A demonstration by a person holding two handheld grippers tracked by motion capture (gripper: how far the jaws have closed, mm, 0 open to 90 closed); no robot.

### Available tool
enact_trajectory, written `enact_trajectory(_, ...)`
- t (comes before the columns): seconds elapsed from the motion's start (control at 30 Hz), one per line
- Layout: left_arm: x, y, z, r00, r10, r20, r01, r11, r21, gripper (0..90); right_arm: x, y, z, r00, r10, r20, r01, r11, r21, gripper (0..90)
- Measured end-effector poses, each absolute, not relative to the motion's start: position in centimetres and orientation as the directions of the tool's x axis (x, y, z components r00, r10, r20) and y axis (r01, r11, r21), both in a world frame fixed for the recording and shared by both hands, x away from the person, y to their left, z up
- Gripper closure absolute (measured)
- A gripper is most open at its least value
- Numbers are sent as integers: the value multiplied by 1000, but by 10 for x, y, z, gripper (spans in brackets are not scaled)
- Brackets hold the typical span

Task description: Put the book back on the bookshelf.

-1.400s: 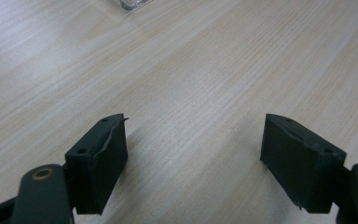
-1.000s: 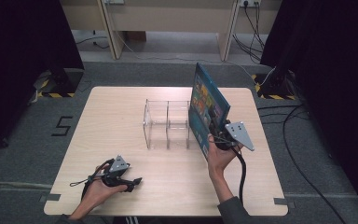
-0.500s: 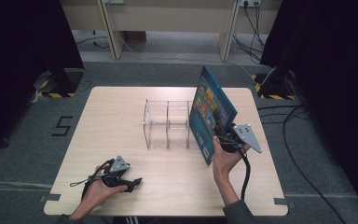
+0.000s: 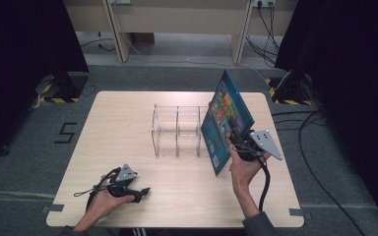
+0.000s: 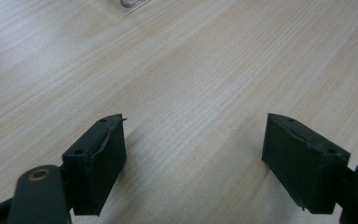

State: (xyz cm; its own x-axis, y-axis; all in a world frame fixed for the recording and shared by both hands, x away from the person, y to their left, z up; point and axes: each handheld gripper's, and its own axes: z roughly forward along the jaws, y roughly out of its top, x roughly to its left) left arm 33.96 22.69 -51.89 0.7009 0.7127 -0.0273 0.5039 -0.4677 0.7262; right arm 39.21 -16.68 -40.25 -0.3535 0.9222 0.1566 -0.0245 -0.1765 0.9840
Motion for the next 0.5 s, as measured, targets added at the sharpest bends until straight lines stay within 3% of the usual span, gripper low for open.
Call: enact_trajectory(0.5, 340, 227, -519, 701, 712, -27, 503, -468, 726, 201, 391, -172, -410, -373, 907, 196, 64, -186, 980, 482)
